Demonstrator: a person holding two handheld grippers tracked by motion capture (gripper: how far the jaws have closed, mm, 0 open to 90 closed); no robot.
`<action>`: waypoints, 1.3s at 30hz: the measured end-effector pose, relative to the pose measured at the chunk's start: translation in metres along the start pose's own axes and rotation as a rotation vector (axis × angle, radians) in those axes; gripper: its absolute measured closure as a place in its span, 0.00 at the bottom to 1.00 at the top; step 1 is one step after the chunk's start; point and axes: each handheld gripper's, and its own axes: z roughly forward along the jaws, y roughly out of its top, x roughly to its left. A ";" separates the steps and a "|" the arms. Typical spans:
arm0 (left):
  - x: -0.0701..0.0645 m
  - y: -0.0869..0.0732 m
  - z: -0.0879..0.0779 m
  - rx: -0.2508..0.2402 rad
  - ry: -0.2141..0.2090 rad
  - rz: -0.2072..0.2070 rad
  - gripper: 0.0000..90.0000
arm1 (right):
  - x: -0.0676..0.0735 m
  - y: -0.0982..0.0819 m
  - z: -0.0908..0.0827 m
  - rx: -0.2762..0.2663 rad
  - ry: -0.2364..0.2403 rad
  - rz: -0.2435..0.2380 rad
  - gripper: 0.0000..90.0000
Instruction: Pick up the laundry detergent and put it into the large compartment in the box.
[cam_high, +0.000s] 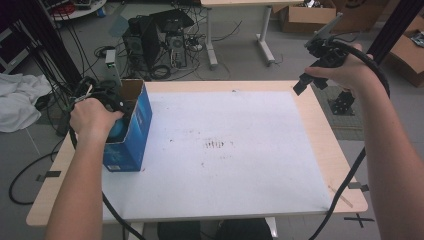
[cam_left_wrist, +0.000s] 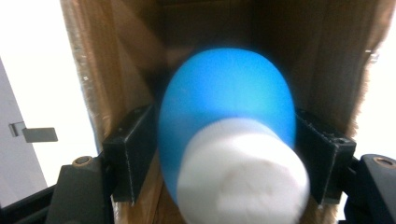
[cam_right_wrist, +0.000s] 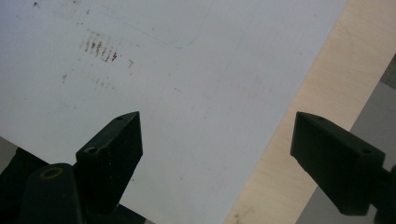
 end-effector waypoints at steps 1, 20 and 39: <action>0.000 0.000 -0.002 -0.004 0.006 0.007 0.32 | 0.000 0.000 0.000 -0.001 0.000 0.001 0.19; -0.022 -0.014 -0.058 -0.071 0.033 0.082 0.21 | 0.003 -0.001 -0.002 -0.003 0.003 -0.005 0.19; -0.136 -0.025 -0.075 -0.125 0.007 0.383 0.09 | 0.011 0.001 -0.006 -0.004 -0.001 -0.017 0.19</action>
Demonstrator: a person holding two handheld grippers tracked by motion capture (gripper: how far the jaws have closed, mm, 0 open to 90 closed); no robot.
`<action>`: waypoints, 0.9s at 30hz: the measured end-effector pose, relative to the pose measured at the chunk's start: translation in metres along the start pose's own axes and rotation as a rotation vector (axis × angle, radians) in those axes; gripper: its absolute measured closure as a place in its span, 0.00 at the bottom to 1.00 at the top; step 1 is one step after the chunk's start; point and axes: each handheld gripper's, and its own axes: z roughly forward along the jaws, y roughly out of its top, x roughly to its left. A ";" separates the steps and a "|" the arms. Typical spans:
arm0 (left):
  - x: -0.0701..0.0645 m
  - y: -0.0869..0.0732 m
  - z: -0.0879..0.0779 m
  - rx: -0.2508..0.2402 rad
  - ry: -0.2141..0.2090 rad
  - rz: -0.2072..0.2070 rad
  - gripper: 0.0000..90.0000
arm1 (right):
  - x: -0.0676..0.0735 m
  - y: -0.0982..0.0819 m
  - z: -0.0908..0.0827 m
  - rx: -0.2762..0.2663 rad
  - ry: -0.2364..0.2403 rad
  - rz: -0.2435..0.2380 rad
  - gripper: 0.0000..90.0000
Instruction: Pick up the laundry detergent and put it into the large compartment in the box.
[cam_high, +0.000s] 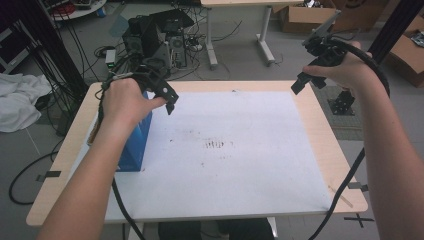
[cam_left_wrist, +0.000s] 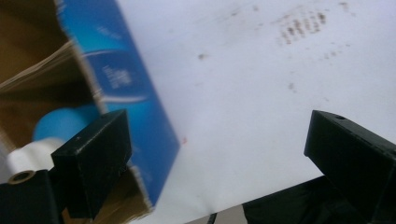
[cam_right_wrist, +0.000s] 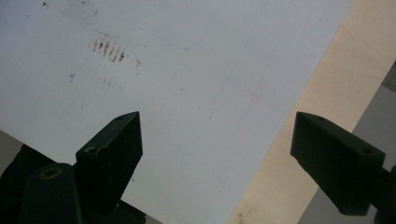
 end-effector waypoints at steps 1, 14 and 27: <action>-0.006 0.001 0.001 0.004 -0.005 0.018 0.09 | 0.001 0.000 0.000 0.000 0.002 0.000 0.19; -0.062 0.012 0.029 0.019 -0.048 0.167 0.06 | 0.001 0.001 0.005 0.010 0.006 -0.008 0.19; -0.083 0.016 0.037 0.018 -0.040 0.215 0.03 | -0.002 0.001 0.008 0.013 0.004 -0.001 0.19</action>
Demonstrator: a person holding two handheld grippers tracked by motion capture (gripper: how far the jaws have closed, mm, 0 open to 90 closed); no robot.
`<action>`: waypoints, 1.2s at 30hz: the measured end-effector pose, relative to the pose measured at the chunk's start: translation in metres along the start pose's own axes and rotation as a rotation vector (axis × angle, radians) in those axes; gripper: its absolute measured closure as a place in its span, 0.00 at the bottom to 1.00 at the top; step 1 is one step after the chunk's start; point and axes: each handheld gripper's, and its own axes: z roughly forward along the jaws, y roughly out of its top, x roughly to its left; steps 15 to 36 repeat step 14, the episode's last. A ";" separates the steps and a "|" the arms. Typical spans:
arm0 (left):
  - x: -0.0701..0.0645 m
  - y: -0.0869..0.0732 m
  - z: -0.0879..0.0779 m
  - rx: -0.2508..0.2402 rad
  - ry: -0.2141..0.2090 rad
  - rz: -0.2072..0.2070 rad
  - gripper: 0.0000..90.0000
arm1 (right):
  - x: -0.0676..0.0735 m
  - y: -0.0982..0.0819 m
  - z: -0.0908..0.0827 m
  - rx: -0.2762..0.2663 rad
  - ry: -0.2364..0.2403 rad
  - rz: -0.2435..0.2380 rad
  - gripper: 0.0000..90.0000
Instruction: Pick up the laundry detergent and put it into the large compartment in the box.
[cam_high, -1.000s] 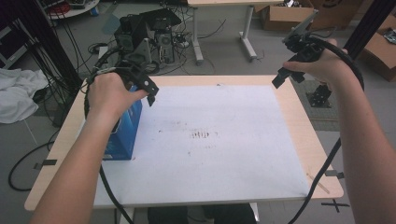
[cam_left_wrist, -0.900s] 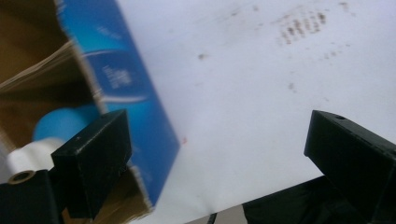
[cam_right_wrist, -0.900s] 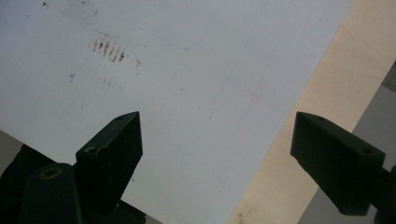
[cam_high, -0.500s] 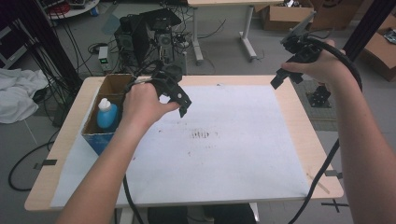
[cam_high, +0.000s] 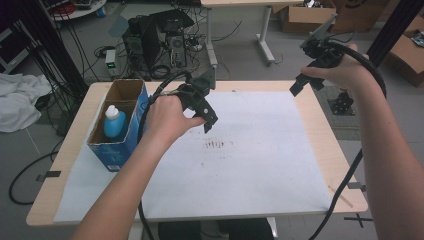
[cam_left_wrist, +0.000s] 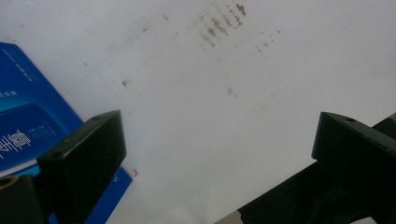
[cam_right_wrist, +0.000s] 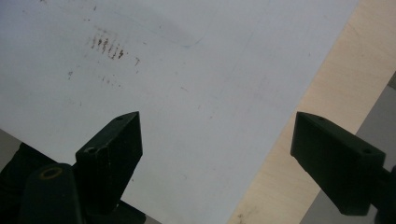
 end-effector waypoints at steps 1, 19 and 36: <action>-0.001 0.000 0.000 0.001 -0.003 0.008 0.03 | 0.000 0.000 0.000 -0.002 0.001 0.004 0.19; -0.002 0.000 0.003 0.007 -0.004 0.018 0.02 | 0.001 0.000 0.001 0.001 0.004 0.001 0.19; -0.002 0.000 0.003 0.007 -0.004 0.018 0.02 | 0.001 0.000 0.001 0.001 0.004 0.001 0.19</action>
